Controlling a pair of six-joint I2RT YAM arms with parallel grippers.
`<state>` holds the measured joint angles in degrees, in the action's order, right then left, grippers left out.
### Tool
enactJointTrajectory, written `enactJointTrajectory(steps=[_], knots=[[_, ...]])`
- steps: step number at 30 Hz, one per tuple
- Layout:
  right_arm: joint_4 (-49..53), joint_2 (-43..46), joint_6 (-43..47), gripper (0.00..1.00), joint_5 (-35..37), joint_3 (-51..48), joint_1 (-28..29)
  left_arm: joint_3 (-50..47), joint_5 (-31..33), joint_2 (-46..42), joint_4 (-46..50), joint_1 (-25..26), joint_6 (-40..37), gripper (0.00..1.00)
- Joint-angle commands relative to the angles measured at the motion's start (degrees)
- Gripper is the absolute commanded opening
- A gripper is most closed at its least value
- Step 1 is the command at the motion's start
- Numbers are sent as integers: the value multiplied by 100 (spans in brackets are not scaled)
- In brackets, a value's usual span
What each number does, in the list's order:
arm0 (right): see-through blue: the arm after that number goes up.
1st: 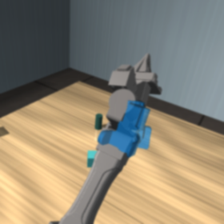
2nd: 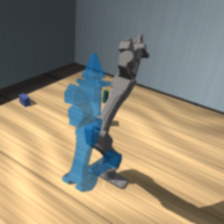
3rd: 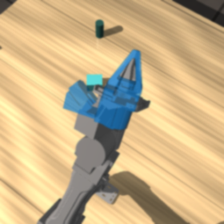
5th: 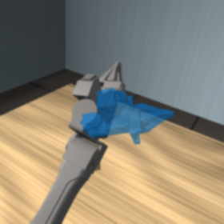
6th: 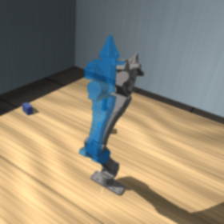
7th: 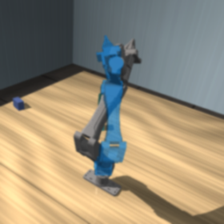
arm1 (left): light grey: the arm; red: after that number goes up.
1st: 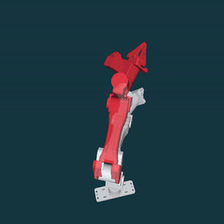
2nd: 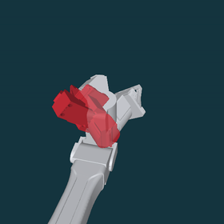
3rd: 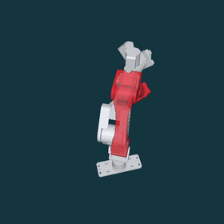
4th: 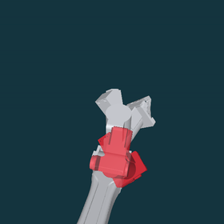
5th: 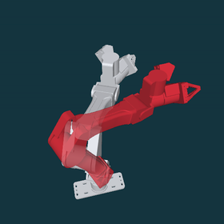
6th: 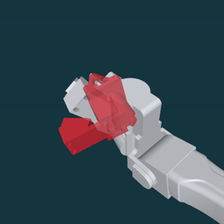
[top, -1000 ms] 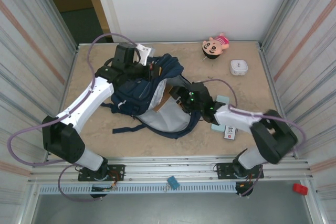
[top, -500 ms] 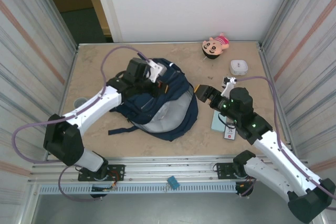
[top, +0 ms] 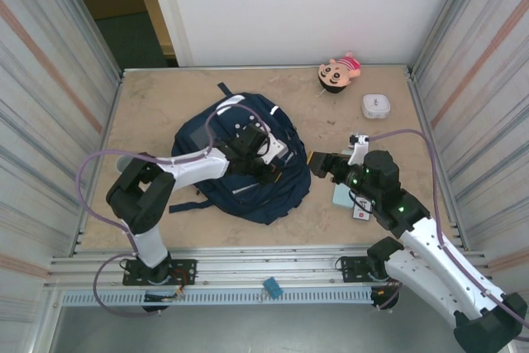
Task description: Pack books, pencil case, and school supplies into a backpack
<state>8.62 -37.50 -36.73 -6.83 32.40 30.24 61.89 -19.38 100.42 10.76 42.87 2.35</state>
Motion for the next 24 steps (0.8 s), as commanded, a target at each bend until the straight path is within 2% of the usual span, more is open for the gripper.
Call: enactJointTrajectory(steps=[1,3,5,9,12,19,24], knots=[[-256,162,751,91,-145,-30,-44,87,2,-455,12,35,148,23],[-173,142,1292,92,-346,65,-37,191,-15,-789,143,-41,225,43],[56,33,1992,95,-679,258,-40,237,-22,-1171,236,-160,419,56],[1008,-551,3656,94,-1379,976,86,63,16,-1961,270,-605,1030,71],[1729,-1158,4782,93,-1247,1509,497,-218,11,-2436,398,-983,1519,75],[2548,-2638,7542,92,-1039,1957,1746,-1258,-116,-3328,543,-1674,2029,76],[2308,-3634,8278,91,-696,2112,2205,-2078,-300,-3918,320,-1951,2403,76]])
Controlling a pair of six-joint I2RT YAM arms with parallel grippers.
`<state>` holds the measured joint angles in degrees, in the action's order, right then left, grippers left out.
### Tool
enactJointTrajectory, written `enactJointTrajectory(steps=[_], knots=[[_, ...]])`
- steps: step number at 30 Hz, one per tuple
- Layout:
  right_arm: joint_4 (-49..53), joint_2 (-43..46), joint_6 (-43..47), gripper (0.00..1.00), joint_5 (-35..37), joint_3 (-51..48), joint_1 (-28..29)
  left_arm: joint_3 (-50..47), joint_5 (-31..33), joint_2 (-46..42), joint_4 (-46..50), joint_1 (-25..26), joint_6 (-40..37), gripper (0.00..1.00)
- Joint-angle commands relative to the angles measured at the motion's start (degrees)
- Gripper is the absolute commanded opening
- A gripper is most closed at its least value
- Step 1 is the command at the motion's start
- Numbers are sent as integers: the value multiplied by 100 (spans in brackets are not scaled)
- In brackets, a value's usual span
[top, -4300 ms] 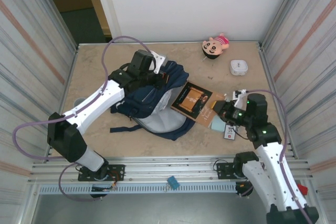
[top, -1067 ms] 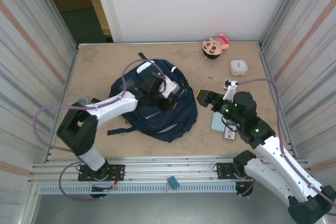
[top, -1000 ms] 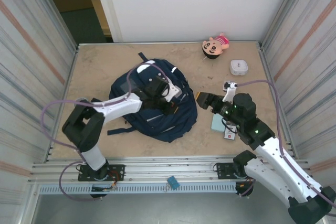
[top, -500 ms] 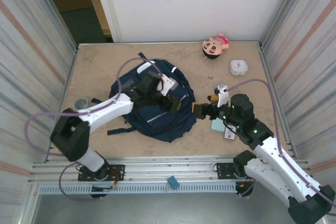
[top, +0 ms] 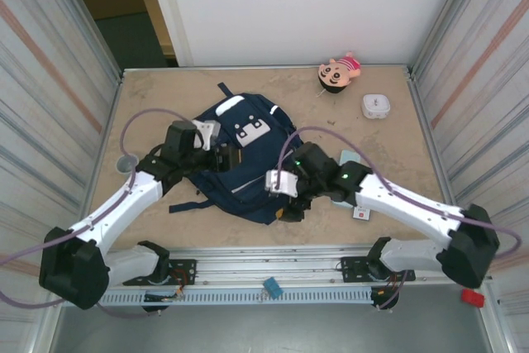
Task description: Pack books, pencil case, and school supplies into a backpack
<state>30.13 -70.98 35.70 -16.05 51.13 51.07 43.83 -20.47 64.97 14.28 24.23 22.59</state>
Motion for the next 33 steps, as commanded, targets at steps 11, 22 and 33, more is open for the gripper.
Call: enactJointTrajectory(steps=[11,22,33], knots=[[-560,-1719,1294,85,600,462,158,-1507,-333,-1401,-263,-827,1073,75],[-450,-1792,1345,0,1070,475,158,-1765,-269,-1446,-364,-1087,1216,74],[911,-715,2038,0,783,1844,-728,-1424,-492,-1699,-494,-1084,784,70]])
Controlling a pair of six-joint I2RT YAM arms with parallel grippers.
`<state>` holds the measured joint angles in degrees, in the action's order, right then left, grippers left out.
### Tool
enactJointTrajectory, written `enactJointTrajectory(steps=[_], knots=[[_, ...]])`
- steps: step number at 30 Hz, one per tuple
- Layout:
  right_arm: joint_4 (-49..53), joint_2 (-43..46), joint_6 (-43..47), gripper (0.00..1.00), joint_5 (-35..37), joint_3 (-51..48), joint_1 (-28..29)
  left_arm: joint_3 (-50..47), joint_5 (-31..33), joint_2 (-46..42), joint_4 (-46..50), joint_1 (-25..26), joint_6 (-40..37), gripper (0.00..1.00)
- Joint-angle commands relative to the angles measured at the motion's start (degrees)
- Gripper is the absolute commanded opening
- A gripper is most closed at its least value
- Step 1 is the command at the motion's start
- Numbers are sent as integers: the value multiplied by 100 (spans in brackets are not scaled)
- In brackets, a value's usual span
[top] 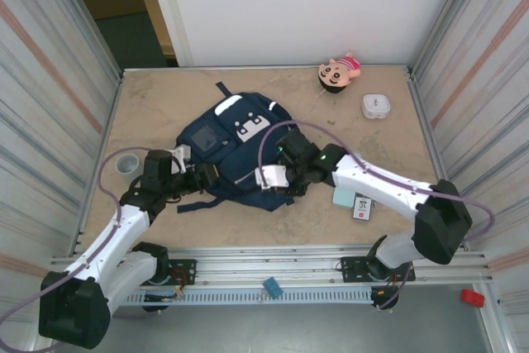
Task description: Pack books, pencil case, and school supplies into a backpack
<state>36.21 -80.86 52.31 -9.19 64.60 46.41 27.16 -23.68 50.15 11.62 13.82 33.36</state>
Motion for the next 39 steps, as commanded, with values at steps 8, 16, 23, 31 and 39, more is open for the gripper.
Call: enactJointTrajectory(steps=[8,16,23,31,39], knots=[[414,89,822,0,-223,1433,-891,-150,51,-587,-665,126,-865,63],[387,-82,992,0,-478,2033,-1087,-892,601,-562,-1613,578,-1201,59],[396,-205,1055,0,-575,2326,-1163,-1201,1107,-217,-2015,762,-1631,59],[488,-315,1105,0,-576,2479,-1170,-1368,1376,480,-2914,758,-1968,64],[484,-333,1054,0,-521,2483,-1177,-1346,324,1134,-3918,753,-2652,49]])
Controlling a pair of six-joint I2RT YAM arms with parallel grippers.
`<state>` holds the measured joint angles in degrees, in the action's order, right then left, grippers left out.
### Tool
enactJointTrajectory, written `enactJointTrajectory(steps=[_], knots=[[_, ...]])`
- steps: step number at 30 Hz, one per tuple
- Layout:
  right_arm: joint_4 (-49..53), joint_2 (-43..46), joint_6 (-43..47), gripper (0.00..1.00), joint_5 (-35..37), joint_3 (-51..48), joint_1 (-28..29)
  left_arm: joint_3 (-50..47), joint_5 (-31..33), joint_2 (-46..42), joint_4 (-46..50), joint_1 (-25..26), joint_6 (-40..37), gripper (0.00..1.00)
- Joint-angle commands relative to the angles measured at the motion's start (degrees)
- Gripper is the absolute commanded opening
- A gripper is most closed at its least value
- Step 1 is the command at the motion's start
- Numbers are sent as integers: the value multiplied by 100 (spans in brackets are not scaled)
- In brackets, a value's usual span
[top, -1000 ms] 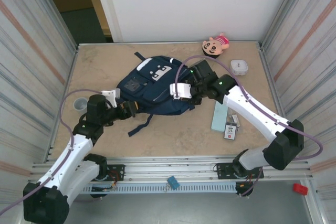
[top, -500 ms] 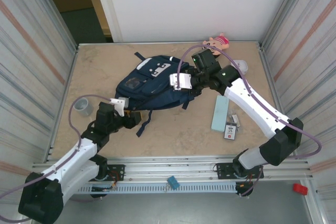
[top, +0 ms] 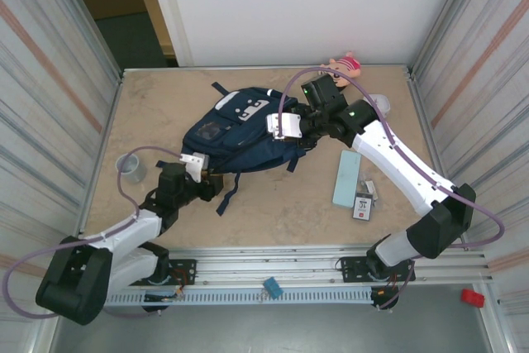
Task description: Pack books, pencil case, and school supplies into a backpack
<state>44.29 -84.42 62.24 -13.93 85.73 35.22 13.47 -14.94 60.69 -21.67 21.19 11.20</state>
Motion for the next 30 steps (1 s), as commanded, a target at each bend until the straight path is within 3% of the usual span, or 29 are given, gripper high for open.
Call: enactJointTrajectory(steps=[1,3,8,11,21,26,30], knots=[[-333,17,48,0,-31,363,-59,23,-685,93,-622,17,-454,48],[-350,-4,-29,0,47,368,-59,15,-847,77,-646,17,-478,41],[-325,-49,-132,0,121,317,-59,-42,-884,-248,-477,17,-367,11],[-340,-58,-200,0,119,304,-57,-42,-861,-477,-210,19,-384,2],[-901,-12,-698,0,286,-187,121,223,-1849,-939,123,140,-351,0],[-1360,16,-1093,0,255,-568,159,643,-2271,-960,493,595,-490,0],[-1552,-35,-1355,0,220,-734,230,933,-2175,-844,453,1108,-505,0]])
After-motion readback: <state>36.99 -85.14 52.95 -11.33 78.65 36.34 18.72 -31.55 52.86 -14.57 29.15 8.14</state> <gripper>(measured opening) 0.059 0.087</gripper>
